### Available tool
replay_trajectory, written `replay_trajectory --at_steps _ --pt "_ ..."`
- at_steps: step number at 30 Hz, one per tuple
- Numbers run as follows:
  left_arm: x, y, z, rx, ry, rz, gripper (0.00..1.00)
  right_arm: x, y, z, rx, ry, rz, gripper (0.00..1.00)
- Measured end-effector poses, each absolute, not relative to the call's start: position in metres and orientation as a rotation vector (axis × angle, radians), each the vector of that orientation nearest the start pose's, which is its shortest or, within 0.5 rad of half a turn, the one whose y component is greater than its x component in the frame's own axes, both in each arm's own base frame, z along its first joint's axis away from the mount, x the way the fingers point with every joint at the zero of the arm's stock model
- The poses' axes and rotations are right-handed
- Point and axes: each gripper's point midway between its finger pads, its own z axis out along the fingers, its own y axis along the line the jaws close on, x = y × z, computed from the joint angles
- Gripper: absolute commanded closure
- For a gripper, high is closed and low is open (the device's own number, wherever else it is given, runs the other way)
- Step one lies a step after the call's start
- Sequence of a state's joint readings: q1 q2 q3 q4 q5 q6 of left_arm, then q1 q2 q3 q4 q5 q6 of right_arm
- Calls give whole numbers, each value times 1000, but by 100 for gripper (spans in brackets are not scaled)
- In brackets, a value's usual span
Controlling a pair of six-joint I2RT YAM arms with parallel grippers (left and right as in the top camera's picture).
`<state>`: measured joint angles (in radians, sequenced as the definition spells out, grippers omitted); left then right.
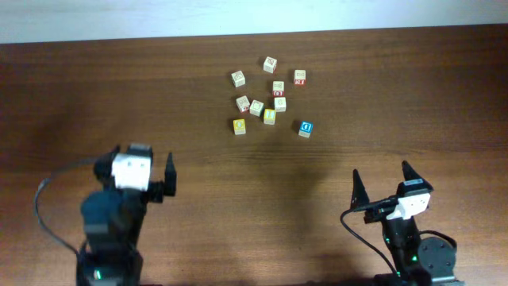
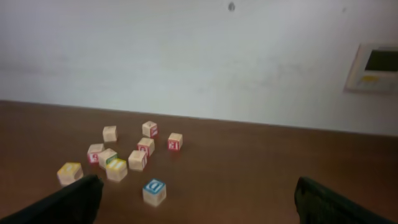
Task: Rotate 3 blocks
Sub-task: 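Move both grippers over the block cluster toward yellow and blue blocks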
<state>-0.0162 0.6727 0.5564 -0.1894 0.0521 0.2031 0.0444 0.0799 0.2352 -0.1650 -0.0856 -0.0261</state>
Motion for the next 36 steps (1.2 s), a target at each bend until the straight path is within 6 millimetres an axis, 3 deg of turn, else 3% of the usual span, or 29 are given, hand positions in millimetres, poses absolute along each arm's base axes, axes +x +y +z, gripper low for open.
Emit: replay_trajectory --at_steps 5,10,15,18,22,25,30,36 --pt "332 -28 236 324 2058 -11 1 239 27 258 -129 1676 92 2" --pt "354 -38 245 371 2224 -100 1 256 30 264 -140 1901 115 2" --pt "374 -47 256 400 2337 -183 1 287 43 270 -178 2168 204 2" --pt "388 -56 251 421 2382 -261 1 307 52 263 -189 2364 276 2" --pt "394 -63 227 435 2448 -338 1 330 60 248 -191 2543 352 2" --pt "392 -65 210 421 2511 -376 1 351 68 220 -188 2658 423 2" --pt "383 -67 205 343 2567 -424 1 357 92 187 -202 2748 651 2" --pt "384 -69 205 296 2573 -451 2 362 103 185 -206 2732 746 2"
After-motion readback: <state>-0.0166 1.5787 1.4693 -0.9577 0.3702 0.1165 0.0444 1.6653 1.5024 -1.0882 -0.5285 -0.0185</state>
